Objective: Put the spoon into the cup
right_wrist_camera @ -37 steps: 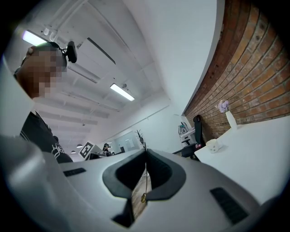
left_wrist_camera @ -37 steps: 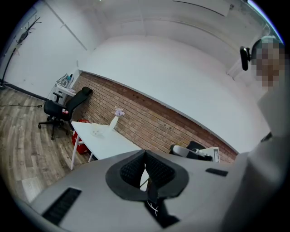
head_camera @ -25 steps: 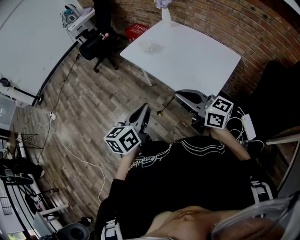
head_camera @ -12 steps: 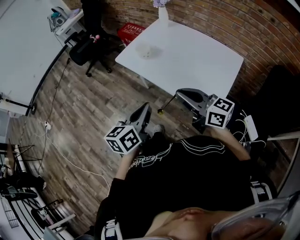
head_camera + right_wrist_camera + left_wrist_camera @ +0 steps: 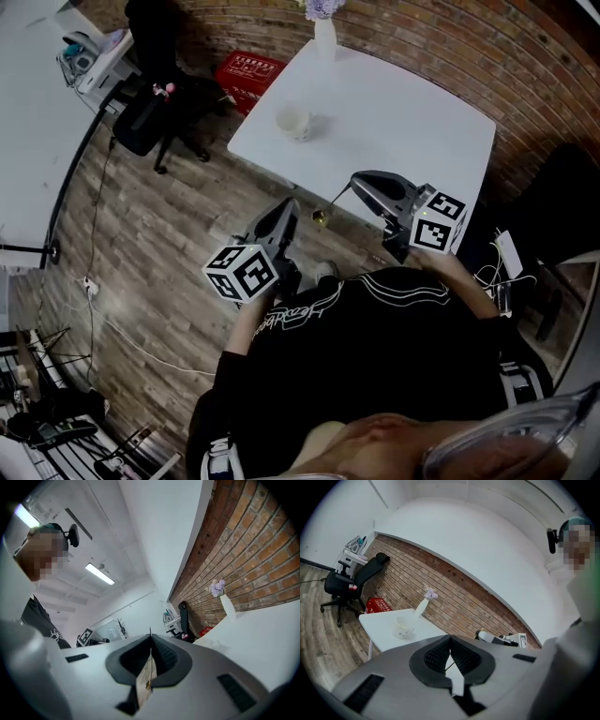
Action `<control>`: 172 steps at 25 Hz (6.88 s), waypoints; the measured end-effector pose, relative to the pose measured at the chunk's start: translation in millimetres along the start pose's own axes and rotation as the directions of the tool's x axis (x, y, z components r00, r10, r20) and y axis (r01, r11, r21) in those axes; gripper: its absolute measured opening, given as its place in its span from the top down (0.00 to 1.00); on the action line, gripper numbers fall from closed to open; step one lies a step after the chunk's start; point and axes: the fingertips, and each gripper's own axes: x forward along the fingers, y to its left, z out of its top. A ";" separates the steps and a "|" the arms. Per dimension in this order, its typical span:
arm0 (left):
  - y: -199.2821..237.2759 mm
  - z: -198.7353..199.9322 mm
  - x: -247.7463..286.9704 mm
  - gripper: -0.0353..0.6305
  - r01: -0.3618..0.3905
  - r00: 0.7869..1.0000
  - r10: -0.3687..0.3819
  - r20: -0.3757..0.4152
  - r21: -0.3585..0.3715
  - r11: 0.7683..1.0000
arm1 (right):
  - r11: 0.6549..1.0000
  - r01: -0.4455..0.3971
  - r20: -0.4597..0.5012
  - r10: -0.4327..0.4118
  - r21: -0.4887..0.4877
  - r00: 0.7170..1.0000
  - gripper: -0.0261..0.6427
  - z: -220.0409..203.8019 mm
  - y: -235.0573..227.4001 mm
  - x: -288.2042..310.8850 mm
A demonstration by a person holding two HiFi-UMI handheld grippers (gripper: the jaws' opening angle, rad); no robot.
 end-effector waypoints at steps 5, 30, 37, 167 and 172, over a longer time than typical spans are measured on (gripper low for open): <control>56.5 44.6 15.1 0.94 0.021 1.000 -0.021 -0.014 0.003 1.000 | 0.999 0.041 0.024 -0.040 -0.014 0.999 0.96 16.9 -25.1 57.5; 143.4 95.9 97.5 0.94 0.046 0.993 -0.046 -0.104 -0.008 0.999 | 0.992 0.123 0.050 -0.123 0.011 0.991 0.96 45.3 -129.2 139.9; 158.1 98.4 116.4 0.94 0.038 0.992 -0.042 -0.115 -0.035 0.999 | 0.989 0.147 0.049 -0.146 0.001 0.988 0.96 58.6 -160.7 150.8; 127.7 98.1 60.9 0.94 0.126 0.992 -0.126 -0.008 0.027 0.992 | 1.000 0.009 -0.037 -0.010 -0.011 0.999 0.97 0.4 -74.7 161.7; 125.2 96.6 61.7 0.94 0.138 0.990 -0.138 -0.012 0.026 0.990 | 1.000 0.020 -0.035 -0.021 -0.007 0.999 0.97 0.5 -76.0 160.2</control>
